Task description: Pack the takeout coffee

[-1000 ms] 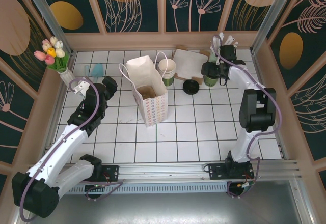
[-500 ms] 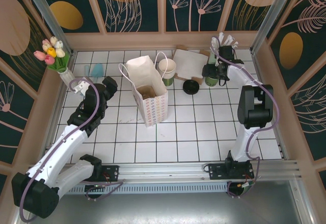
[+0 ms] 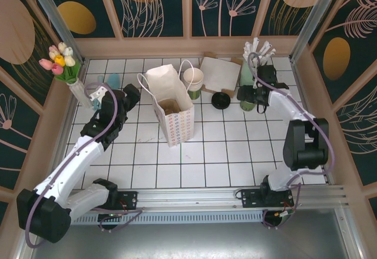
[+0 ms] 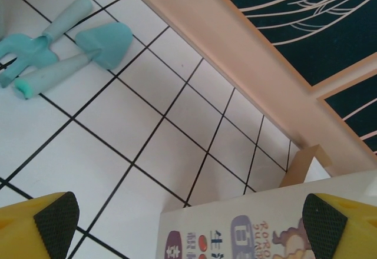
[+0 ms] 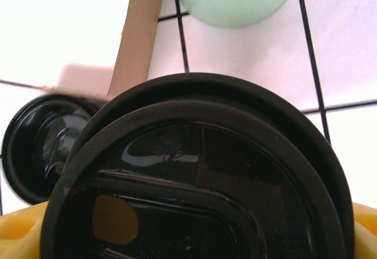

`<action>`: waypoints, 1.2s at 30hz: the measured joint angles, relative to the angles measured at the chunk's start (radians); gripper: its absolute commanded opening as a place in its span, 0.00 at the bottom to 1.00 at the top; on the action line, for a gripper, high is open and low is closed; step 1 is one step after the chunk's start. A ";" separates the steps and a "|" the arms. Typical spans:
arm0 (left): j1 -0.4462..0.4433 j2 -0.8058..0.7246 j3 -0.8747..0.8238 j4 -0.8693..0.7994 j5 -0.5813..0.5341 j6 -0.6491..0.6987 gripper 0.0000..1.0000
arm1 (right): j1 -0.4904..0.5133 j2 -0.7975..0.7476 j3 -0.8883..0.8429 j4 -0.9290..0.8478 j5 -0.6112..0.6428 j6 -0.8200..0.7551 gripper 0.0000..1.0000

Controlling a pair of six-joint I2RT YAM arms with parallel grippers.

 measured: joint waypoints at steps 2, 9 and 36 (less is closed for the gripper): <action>0.001 0.002 0.011 0.000 0.000 -0.001 0.99 | 0.034 -0.063 -0.056 -0.001 -0.004 0.022 0.81; 0.011 0.019 0.043 -0.011 -0.011 -0.003 0.99 | 0.256 -0.167 -0.153 0.004 -0.018 0.108 0.80; 0.011 0.051 0.043 -0.004 0.008 0.023 0.99 | 0.497 -0.137 -0.165 -0.043 0.036 0.173 0.86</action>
